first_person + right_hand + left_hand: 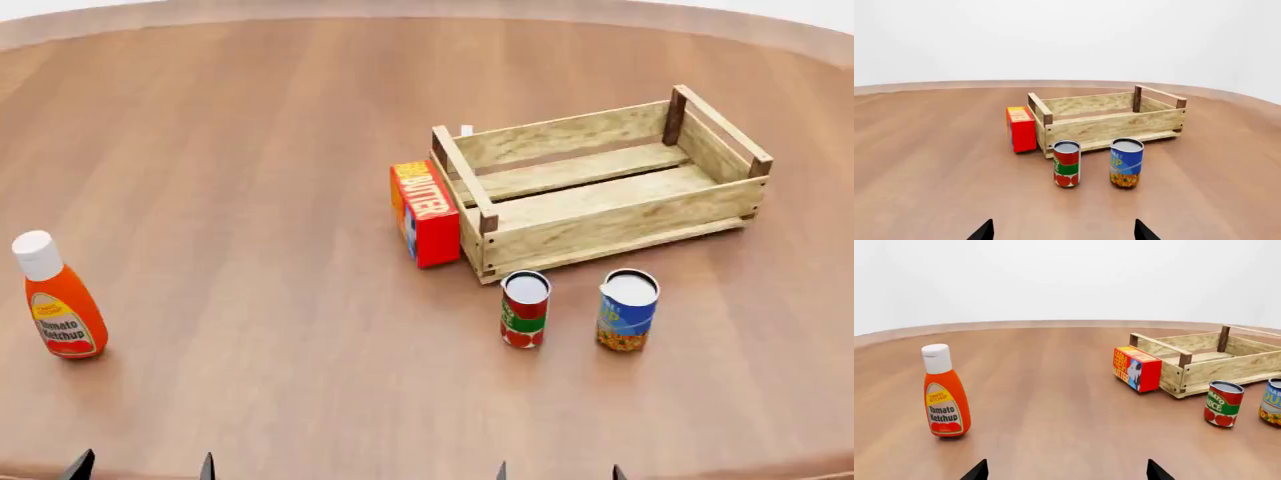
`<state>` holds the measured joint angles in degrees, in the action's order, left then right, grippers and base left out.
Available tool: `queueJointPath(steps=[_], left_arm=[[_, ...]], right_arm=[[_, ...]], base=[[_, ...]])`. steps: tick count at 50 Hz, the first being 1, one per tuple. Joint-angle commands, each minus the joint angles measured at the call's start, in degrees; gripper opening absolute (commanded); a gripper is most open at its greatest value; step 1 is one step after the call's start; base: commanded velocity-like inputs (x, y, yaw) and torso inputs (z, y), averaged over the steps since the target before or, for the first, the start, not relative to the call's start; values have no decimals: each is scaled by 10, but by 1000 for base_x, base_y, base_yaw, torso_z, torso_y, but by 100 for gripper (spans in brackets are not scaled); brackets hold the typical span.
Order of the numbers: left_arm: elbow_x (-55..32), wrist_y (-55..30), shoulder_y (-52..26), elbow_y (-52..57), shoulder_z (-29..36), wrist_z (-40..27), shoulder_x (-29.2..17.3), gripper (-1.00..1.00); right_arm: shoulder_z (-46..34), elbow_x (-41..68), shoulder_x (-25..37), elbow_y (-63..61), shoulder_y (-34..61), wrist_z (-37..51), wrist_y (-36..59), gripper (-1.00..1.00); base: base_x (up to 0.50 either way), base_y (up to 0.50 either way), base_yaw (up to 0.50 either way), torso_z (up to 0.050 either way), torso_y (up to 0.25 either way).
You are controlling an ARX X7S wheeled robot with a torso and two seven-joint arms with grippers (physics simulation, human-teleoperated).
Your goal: Pick up the tomato sauce, and put it in the wooden tray.
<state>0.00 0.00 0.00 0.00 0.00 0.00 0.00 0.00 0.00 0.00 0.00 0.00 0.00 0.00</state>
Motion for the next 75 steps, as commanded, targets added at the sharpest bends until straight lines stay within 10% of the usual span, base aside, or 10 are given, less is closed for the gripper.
queueJointPath(steps=[1, 45, 75], left_arm=[[-9, 1, 0, -1, 11, -11, -9, 100], [-50, 11, -6, -10, 61, -61, -52, 100], [-70, 20, -6, -8, 80, -76, -68, 100]], right_arm=[[-26, 22, 22, -4, -3, 0, 0, 100], [-70, 58, 58, -24, 3, 62, 32, 100], [-91, 69, 74, -22, 3, 74, 20, 100]], base=[[0, 0, 0, 0, 0], [6, 0, 0, 0, 0], [462, 0, 0, 0, 0]])
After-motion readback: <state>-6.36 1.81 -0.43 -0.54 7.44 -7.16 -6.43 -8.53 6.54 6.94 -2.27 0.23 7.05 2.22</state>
